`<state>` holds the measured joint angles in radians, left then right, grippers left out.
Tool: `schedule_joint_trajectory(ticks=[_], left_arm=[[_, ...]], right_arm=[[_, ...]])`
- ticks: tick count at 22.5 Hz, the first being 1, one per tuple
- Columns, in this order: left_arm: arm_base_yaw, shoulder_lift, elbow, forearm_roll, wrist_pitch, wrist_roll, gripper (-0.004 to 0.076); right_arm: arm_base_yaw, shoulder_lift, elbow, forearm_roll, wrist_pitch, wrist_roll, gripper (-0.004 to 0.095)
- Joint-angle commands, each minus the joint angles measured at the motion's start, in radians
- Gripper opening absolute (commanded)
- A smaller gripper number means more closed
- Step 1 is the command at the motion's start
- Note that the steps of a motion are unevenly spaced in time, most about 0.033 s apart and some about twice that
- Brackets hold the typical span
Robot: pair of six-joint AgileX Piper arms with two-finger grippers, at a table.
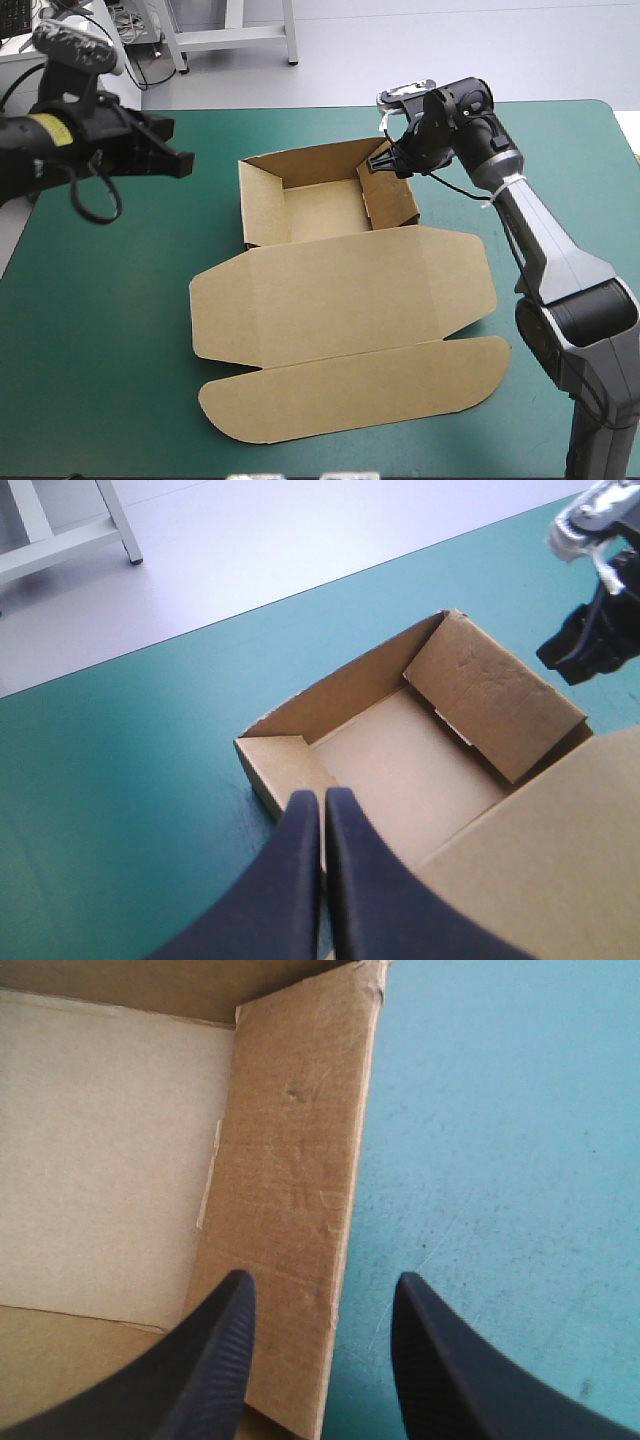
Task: Fold the box
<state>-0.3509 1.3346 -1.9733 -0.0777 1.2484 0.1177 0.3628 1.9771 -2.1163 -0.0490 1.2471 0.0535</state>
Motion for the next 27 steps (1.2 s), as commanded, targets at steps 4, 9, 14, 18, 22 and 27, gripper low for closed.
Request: schedule_joint_trajectory(ticks=[4, 9, 14, 18, 22, 27], left_arm=[[0.0, -0.339, 0.449, 0.104, -0.062, -0.024, -0.0008], [0.0, -0.558, 0.788, 0.113, -0.181, -0.082, -0.0008], [0.0, -0.903, 1.216, 0.113, -0.281, -0.151, -0.0008], [0.0, -1.165, 1.42, 0.112, -0.272, -0.205, -0.0008], [0.002, -1.311, 1.449, 0.131, -0.254, -0.249, -0.0008], [0.002, -1.337, 1.453, 0.161, -0.227, -0.267, -0.0008]], right_arm=[[-0.002, 0.056, -0.028, -0.011, 0.002, -0.006, 0.041], [-0.002, 0.112, -0.028, -0.009, -0.003, 0.002, 0.0403], [-0.002, 0.142, -0.027, -0.008, -0.019, 0.03, 0.0123], [-0.011, 0.142, -0.029, -0.083, 0.002, 0.028, -0.0019], [-0.128, 0.128, -0.029, -0.104, 0.004, 0.01, -0.0019], [-0.332, 0.102, -0.029, -0.104, 0.004, -0.032, -0.0019]])
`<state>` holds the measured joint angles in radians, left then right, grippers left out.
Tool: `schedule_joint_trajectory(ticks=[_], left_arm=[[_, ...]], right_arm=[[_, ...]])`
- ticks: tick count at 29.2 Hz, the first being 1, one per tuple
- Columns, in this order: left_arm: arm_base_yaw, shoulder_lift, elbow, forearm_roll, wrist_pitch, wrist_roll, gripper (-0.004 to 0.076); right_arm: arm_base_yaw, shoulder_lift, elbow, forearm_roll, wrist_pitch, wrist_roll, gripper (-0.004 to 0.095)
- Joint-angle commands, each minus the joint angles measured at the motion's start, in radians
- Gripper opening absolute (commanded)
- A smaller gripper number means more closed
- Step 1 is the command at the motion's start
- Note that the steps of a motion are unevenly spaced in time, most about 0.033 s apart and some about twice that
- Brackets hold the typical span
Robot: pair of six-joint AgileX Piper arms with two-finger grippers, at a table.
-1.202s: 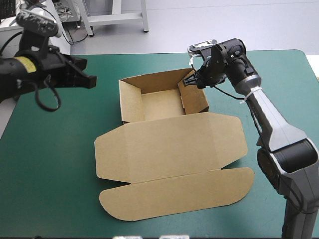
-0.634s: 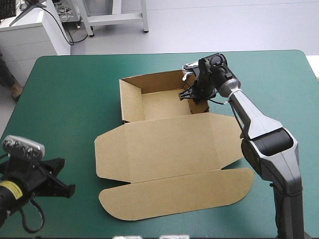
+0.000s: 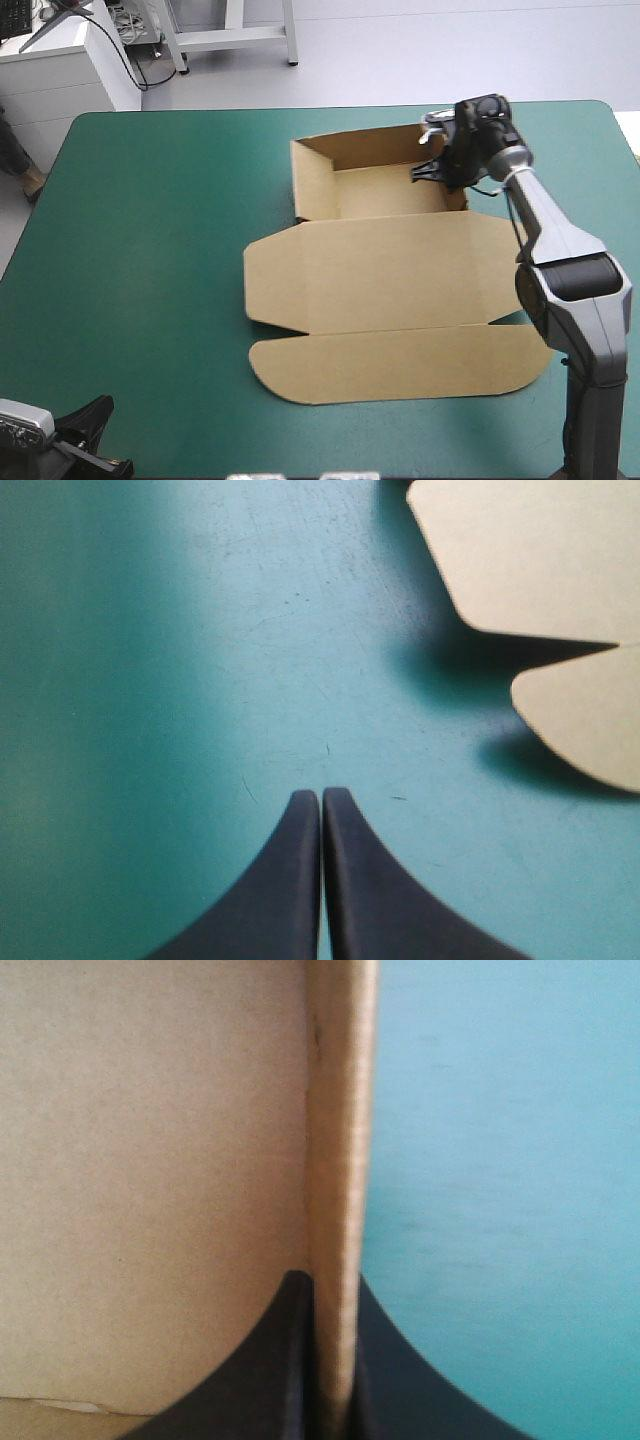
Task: Fold the box
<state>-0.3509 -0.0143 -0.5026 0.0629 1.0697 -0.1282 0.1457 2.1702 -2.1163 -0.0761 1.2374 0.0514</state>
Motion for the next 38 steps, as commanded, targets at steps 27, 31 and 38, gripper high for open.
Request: schedule_joint_trajectory(ticks=[27, 31, 38], left_arm=[[0.002, 0.012, -0.016, 0.024, -0.047, -0.024, -0.0008], [0.002, 0.012, -0.016, 0.024, -0.047, -0.024, -0.0008], [0.002, 0.012, -0.016, 0.024, -0.047, -0.024, -0.0008]], right_arm=[[-0.643, -0.02, -0.026, 0.035, 0.012, -0.137, 0.0408], [-0.643, -0.02, -0.031, 0.019, 0.008, -0.14, 0.048], [-0.644, -0.081, -0.11, 0.017, 0.014, -0.14, 0.0496]])
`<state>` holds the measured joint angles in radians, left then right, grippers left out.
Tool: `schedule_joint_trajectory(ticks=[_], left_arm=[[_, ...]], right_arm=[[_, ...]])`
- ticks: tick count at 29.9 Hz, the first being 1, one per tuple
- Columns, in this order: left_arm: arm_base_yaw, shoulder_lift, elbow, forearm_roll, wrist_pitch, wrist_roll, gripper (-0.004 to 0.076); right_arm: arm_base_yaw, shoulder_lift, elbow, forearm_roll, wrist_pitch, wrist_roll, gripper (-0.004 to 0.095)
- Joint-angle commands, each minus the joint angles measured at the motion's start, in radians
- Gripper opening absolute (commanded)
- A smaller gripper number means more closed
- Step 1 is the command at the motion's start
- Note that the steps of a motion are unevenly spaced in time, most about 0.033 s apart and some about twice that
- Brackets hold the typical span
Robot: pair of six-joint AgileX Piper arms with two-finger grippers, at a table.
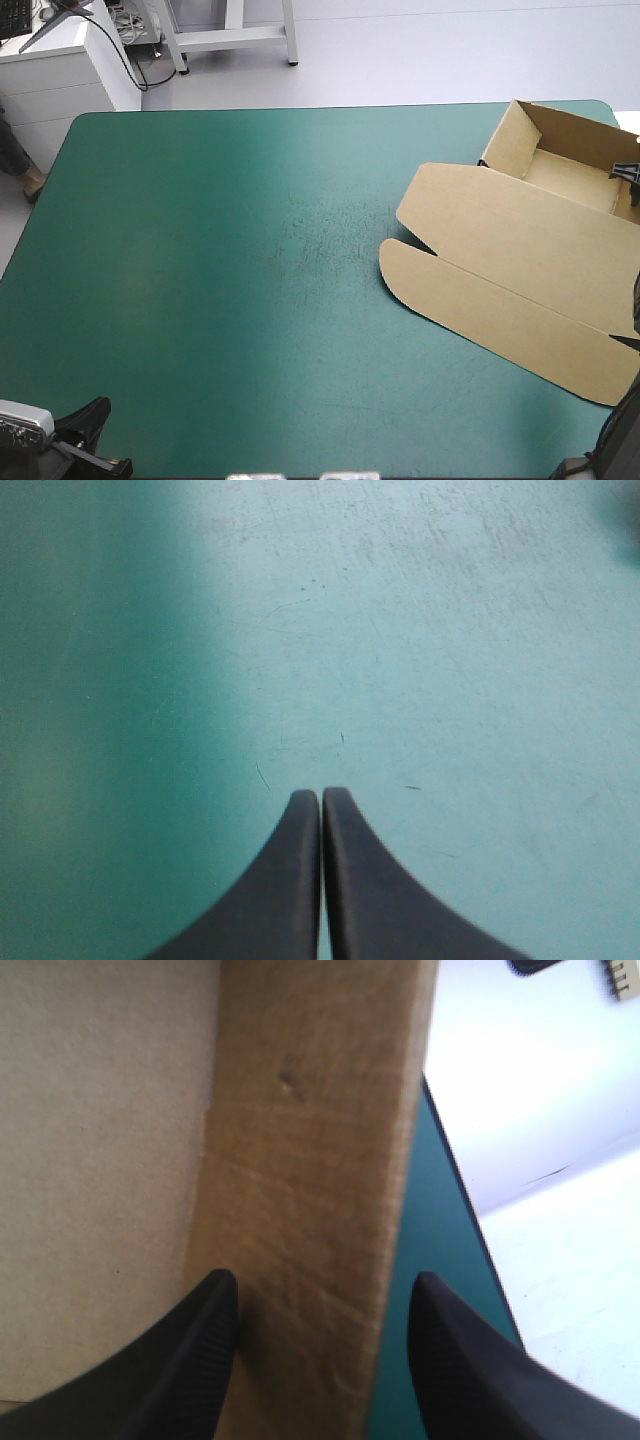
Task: Fold the box
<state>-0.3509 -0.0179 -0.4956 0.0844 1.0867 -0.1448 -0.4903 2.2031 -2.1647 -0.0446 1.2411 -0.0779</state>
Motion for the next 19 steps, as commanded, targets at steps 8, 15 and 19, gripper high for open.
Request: schedule_joint_trajectory(ticks=[8, 15, 19], left_arm=[[0.002, 0.016, -0.023, 0.002, -0.064, -0.008, -0.0008], [0.002, 0.016, -0.023, 0.002, -0.064, -0.008, -0.0008], [0.002, 0.016, -0.023, 0.002, -0.064, -0.008, -0.0008]], right_arm=[[-0.004, -0.348, -0.098, 0.226, 0.01, -0.018, 0.0473], [0.134, -0.579, -0.096, 0.359, 0.012, -0.107, -0.0008], [0.302, -0.715, -0.03, 0.343, 0.012, -0.15, -0.0016]])
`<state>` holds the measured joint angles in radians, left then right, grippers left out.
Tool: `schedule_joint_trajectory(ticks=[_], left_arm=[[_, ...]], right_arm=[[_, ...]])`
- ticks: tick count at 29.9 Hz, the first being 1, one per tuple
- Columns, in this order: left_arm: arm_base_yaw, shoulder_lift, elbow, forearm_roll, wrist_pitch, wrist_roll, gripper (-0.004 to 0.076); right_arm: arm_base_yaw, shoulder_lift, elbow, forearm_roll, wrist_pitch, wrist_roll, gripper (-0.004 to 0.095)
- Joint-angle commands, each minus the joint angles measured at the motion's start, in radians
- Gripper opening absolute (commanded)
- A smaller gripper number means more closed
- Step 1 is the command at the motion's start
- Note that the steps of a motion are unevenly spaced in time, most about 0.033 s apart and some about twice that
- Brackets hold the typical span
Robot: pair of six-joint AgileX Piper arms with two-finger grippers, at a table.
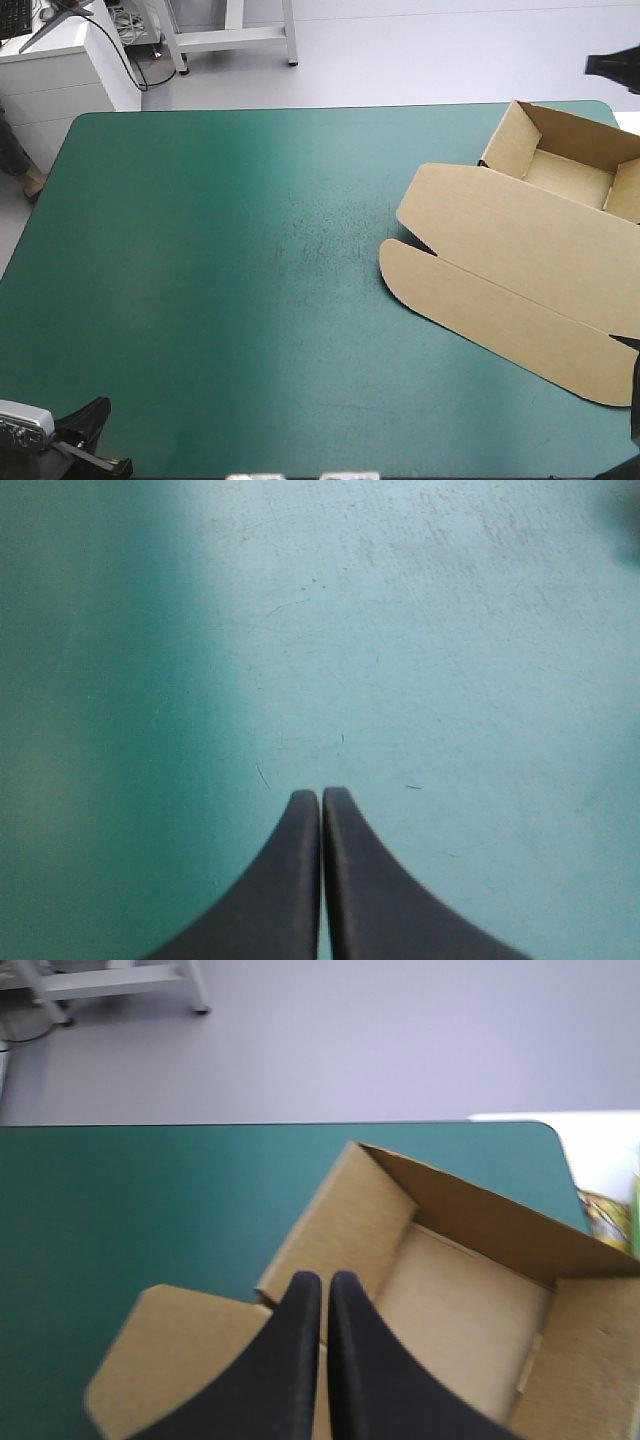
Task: Fold the box
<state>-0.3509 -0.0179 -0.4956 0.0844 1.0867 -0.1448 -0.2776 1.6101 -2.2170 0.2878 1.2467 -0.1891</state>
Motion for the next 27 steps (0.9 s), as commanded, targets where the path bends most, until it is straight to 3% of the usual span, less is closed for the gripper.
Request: schedule_joint_trajectory(ticks=[1, 8, 11, 20, 27], left_arm=[[0.002, 0.016, -0.023, 0.002, -0.064, -0.008, -0.0008], [0.002, 0.016, -0.023, -0.002, -0.064, -0.008, -0.0008], [0.002, 0.016, -0.023, -0.002, -0.064, -0.008, -0.0008], [0.002, 0.016, -0.023, -0.006, -0.064, -0.008, -0.0008], [0.002, 0.016, -0.023, -0.027, -0.064, -0.008, -0.0008]], right_arm=[[0.125, -0.151, 0.058, 0.003, 0.006, -0.038, -0.0015], [0.405, -0.409, 0.424, -0.142, -0.003, -0.016, -0.0015], [0.477, -0.55, 0.657, -0.185, -0.066, 0.035, -0.0013], [0.49, -0.967, 1.265, -0.202, -0.318, 0.108, -0.0013], [0.49, -1.246, 1.56, -0.202, -0.402, 0.124, -0.0013]])
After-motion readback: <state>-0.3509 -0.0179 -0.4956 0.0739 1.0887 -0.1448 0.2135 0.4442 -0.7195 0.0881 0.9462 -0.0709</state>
